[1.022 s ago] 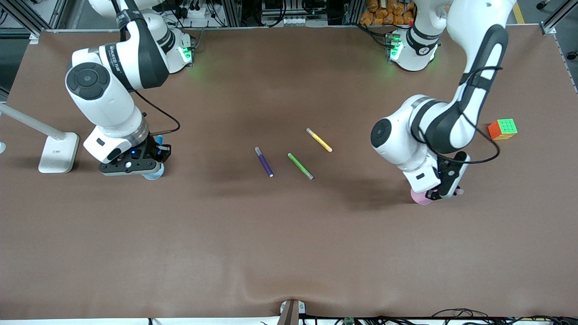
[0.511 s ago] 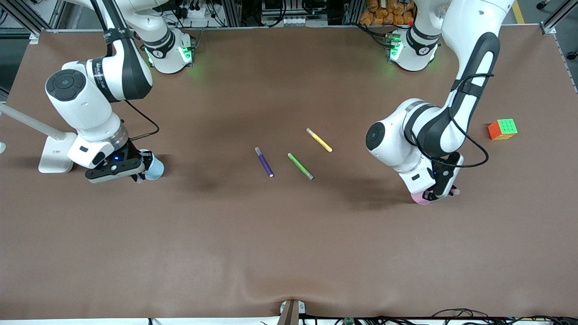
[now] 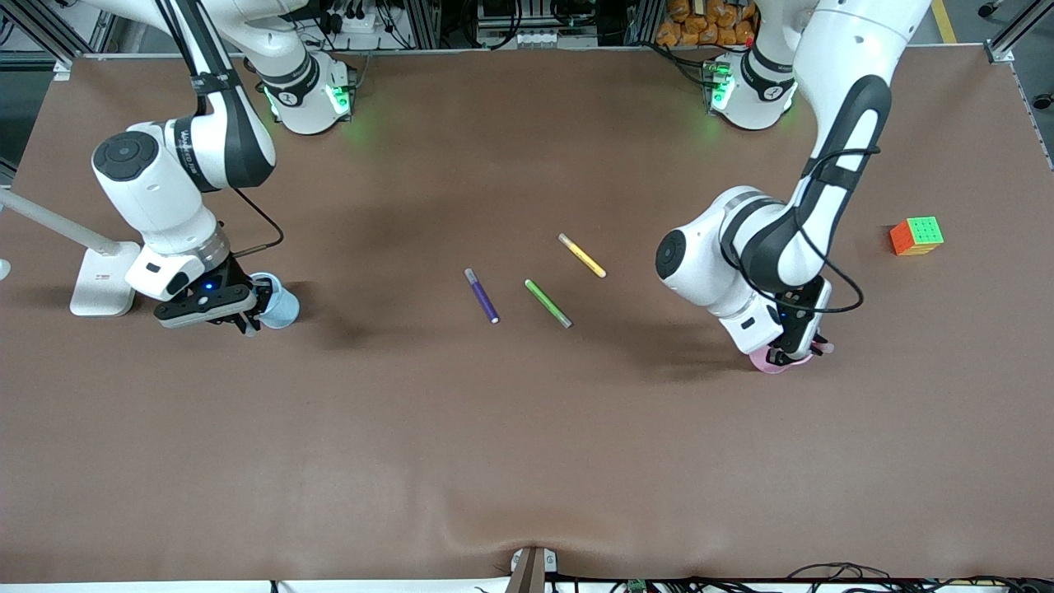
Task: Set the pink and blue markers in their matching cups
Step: 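Lower the pink marker into the pink cup while the right gripper lowers blue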
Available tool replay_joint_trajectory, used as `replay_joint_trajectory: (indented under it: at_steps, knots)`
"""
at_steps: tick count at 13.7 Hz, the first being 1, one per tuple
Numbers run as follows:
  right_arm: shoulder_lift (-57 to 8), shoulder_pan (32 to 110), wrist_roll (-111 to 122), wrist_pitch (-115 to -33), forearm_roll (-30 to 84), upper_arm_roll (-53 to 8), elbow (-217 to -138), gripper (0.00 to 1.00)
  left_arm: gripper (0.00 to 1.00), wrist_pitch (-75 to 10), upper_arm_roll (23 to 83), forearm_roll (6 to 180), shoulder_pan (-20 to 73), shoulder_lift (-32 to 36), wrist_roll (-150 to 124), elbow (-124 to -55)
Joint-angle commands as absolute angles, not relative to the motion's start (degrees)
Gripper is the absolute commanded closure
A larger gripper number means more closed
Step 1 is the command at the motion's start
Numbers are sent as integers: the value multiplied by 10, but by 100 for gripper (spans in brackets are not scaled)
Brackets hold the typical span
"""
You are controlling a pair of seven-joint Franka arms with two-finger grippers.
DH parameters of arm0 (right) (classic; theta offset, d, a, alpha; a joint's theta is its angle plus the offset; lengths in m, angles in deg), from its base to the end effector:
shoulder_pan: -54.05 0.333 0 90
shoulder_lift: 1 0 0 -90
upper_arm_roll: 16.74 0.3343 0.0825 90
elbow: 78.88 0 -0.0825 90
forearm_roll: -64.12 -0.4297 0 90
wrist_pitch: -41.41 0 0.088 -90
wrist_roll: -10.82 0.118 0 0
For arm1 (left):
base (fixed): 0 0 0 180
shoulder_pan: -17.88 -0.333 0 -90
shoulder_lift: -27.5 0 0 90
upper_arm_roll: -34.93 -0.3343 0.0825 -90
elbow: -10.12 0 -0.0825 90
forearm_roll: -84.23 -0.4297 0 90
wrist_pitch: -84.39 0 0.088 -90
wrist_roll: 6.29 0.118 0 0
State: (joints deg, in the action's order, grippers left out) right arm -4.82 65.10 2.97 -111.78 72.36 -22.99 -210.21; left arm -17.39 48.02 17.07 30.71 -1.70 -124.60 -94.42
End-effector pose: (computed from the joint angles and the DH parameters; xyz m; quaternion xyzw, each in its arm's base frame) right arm 0.5838 0.0528 0.3297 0.9724 0.1671 0.1551 0.0498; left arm 0.6318 -0.1973 0.2414 -0.7600 -0.4236 -0.3548 0.3422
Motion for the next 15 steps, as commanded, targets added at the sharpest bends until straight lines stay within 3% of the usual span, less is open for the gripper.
replay_joint_trajectory:
  at_steps: [1, 5, 6, 7, 8, 12, 13, 14, 15]
  knots:
    - [-41, 614, 7, -1178, 735, -221, -2148, 100, 100, -156, 479, 141, 312, -24, -1279, -952]
    - [-59, 600, 9, -1278, 735, -221, -2201, 100, 100, -156, 479, 141, 313, -27, -1292, -954]
    - [-60, 602, 10, -1281, 735, -220, -2205, 100, 88, -151, 479, 142, 313, -29, -1292, -954]
    - [-60, 603, 11, -1283, 735, -220, -2205, 100, 29, -134, 479, 140, 314, -39, -1292, -950]
    - [-61, 602, 11, -1285, 735, -221, -2205, 100, 0, -127, 479, 140, 314, -40, -1293, -946]
    - [-71, 595, 12, -1287, 734, -221, -2213, 99, 0, -127, 480, 140, 319, -37, -1285, -939]
    - [-73, 595, 12, -1287, 734, -221, -2214, 82, 0, -127, 480, 140, 319, -37, -1279, -934]
    - [-75, 595, 14, -1287, 735, -221, -2214, 33, 0, -126, 480, 141, 318, -37, -1269, -930]
    - [-75, 594, 17, -1285, 734, -220, -2214, 0, 0, -126, 480, 141, 317, -36, -1259, -926]
